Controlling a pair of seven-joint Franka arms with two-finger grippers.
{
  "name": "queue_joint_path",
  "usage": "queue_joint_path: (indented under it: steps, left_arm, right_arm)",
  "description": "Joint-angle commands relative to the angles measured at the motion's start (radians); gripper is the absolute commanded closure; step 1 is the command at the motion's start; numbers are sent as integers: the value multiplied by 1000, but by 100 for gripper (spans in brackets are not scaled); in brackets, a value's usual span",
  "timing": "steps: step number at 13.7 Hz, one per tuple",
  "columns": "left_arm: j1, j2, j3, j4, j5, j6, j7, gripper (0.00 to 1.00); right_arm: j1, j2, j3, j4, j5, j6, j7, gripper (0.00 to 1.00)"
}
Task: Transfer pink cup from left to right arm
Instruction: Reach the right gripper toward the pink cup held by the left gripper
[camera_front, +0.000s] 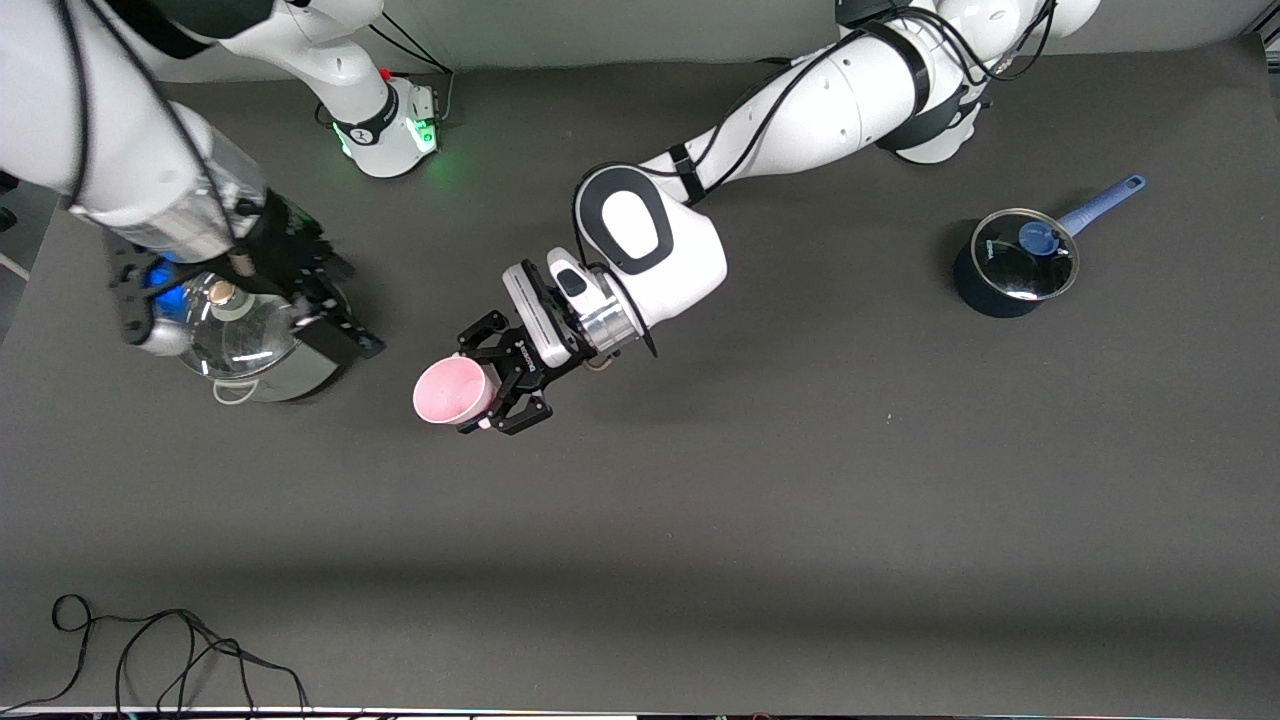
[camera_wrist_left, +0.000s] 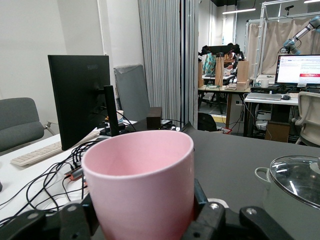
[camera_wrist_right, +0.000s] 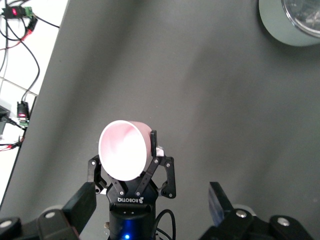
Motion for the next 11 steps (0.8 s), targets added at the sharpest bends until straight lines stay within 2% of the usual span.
queue_joint_path:
  steps: [1,8,11]
  left_arm:
    - [-29,-10,22,24,-11,31,-25,100]
    - [-27,-10,25,24,-11,31,-25,100]
    - [-29,-10,25,24,-11,30,-25,100]
  right_arm:
    - [-1,47,-3,24,13,-21,30,0]
    - [-1,149,-3,-4,6,-6,7,0]
    - [0,149,-3,-2,9,-7,7,0]
